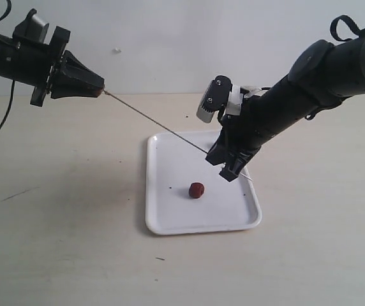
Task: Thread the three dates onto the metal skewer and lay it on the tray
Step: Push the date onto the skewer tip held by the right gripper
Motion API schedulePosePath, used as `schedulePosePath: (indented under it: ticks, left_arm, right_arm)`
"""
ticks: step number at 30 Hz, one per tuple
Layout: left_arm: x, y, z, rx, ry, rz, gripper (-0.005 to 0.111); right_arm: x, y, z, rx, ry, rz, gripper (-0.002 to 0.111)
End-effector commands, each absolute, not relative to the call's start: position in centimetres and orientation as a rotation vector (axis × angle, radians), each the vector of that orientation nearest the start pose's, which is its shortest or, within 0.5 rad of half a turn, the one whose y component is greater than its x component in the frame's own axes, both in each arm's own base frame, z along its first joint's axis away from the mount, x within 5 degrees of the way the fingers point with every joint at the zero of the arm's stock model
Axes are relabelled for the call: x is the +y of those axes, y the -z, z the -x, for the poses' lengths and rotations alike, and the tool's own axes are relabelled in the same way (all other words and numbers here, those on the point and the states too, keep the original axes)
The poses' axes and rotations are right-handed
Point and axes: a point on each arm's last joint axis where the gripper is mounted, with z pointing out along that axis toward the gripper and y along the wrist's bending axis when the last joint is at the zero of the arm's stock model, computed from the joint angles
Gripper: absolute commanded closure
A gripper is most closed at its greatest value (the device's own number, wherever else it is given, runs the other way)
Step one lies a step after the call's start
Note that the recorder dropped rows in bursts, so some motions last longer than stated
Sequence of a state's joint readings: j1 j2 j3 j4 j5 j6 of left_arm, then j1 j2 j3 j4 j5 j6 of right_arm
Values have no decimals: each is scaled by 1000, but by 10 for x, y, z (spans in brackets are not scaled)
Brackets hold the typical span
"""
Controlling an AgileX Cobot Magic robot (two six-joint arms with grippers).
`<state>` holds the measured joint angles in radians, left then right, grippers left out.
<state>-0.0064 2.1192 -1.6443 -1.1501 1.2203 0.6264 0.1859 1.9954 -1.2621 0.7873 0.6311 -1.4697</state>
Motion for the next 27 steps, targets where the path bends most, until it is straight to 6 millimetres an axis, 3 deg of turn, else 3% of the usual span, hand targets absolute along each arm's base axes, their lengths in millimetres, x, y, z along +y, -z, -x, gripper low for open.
schedulePosePath:
  ticks: [1, 7, 14, 27]
  left_arm:
    - [-83, -230, -434, 2457, 1412, -244, 86]
    - [-87, -230, -434, 2452, 1422, -251, 86]
    - [-101, -211, -436, 2472, 1460, -280, 86]
    - [-127, -215, -432, 2400, 1520, -369, 86]
  right_arm:
    - [112, -161, -387, 2190, -371, 1307, 108]
    - [117, -163, -385, 2136, -432, 1330, 108]
    - [119, -165, -385, 2111, -459, 1336, 108]
    - [123, -167, -385, 2099, -517, 1285, 108]
